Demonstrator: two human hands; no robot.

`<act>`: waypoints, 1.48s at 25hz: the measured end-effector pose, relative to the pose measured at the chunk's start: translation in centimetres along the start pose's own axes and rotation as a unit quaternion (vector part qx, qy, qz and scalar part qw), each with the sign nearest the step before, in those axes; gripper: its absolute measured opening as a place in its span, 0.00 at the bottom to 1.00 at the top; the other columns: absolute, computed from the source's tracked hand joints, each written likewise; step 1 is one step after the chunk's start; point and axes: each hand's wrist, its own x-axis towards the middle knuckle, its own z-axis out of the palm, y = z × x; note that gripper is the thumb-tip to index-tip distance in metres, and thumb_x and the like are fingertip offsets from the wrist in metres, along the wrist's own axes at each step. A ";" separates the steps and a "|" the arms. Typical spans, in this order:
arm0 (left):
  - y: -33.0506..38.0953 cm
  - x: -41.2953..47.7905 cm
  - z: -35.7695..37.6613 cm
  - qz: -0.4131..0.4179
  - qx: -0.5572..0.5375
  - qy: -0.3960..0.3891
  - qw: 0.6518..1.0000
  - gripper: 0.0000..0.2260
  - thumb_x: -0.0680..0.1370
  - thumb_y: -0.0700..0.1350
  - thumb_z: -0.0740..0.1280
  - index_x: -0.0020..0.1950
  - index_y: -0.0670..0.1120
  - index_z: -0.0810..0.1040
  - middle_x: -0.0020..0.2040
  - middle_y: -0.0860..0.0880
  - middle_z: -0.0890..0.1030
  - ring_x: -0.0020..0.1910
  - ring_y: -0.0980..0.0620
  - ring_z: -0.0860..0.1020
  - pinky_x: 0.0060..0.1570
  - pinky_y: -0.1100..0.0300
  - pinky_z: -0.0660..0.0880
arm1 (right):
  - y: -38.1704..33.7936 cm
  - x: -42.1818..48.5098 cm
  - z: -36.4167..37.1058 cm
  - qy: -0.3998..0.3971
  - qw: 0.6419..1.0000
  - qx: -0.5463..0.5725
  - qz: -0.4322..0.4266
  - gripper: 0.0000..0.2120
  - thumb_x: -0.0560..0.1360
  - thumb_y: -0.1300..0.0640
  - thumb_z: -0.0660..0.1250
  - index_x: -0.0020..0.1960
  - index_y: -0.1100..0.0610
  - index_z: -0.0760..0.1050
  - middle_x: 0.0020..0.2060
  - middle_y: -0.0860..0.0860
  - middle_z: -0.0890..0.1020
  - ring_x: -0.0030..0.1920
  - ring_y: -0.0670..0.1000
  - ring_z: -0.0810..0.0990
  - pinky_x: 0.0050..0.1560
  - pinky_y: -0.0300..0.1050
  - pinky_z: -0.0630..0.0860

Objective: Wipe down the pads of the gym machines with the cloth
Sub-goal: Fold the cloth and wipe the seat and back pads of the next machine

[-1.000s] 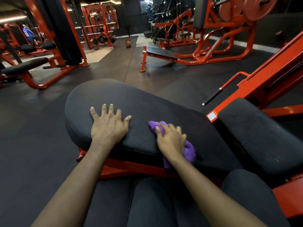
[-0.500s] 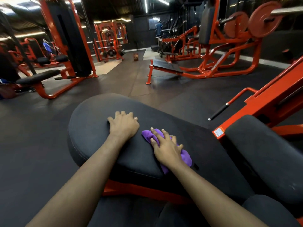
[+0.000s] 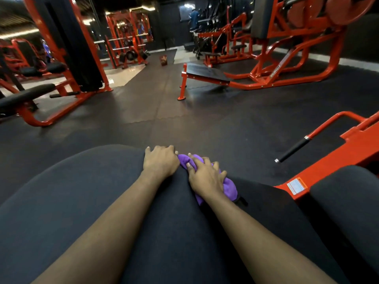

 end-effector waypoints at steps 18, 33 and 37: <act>1.9 1.6 2.5 0.035 0.091 -0.012 0.995 0.22 0.85 0.52 0.48 0.61 0.49 0.80 0.61 0.45 0.82 0.62 0.45 0.77 0.63 0.46 0.62 | 5.1 1.2 -0.5 0.017 0.998 -0.038 0.046 0.22 0.83 0.40 0.51 0.73 0.41 0.69 0.67 0.51 0.75 0.67 0.58 0.68 0.66 0.59 0.63; 2.3 1.4 2.3 0.034 0.087 0.004 0.996 0.21 0.85 0.52 0.48 0.59 0.48 0.80 0.57 0.43 0.83 0.56 0.43 0.79 0.63 0.46 0.63 | 17.1 2.4 -2.2 -0.018 0.984 -0.012 0.176 0.21 0.82 0.39 0.52 0.71 0.43 0.72 0.70 0.51 0.72 0.72 0.59 0.65 0.70 0.62 0.61; 2.4 1.3 2.3 0.037 0.084 0.004 0.996 0.20 0.86 0.51 0.48 0.58 0.48 0.80 0.56 0.43 0.83 0.55 0.44 0.80 0.62 0.47 0.64 | 9.9 1.9 -1.5 0.011 0.999 0.010 0.040 0.19 0.82 0.39 0.55 0.71 0.38 0.71 0.66 0.49 0.75 0.68 0.56 0.69 0.67 0.58 0.65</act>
